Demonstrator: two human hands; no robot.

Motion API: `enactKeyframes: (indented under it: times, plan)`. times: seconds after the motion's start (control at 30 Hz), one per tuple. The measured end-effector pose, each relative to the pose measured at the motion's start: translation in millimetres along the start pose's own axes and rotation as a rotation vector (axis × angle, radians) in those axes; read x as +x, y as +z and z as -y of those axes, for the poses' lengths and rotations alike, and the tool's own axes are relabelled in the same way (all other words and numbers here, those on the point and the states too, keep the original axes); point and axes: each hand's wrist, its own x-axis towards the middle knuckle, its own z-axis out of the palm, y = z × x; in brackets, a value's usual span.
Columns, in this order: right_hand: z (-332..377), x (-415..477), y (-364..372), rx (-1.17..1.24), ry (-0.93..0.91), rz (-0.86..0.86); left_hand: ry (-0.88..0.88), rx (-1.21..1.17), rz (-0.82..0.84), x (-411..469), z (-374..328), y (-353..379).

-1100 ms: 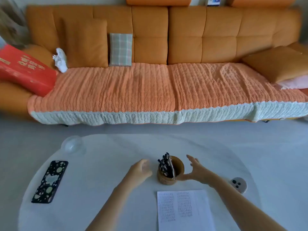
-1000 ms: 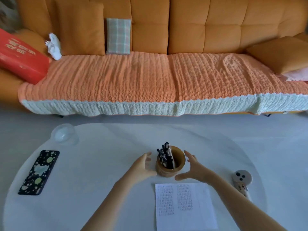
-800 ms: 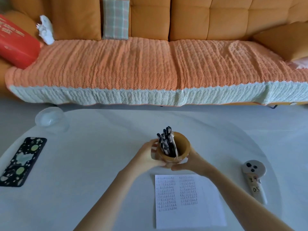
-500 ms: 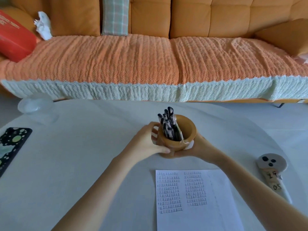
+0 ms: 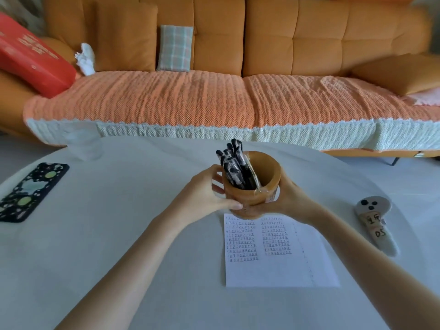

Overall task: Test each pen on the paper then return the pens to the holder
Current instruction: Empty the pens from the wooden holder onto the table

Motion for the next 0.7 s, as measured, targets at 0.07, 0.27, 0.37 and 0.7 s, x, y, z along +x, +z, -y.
enactKeyframes:
  times: [0.07, 0.27, 0.37, 0.7]
  plan:
    - [12, -5, 4, -0.003, 0.006, -0.004, -0.004, -0.034, -0.009, -14, -2, -4]
    - [40, 2, 22, -0.428, -0.129, 0.078, -0.082, -0.058, 0.033, -47, 33, -16]
    - [48, 15, 33, -0.745, -0.242, 0.161, -0.142, 0.062, 0.007, -66, 61, -19]
    - [58, 61, 77, -1.319, -0.704, 0.258, -0.261, 0.198, -0.305, -106, 110, 1]
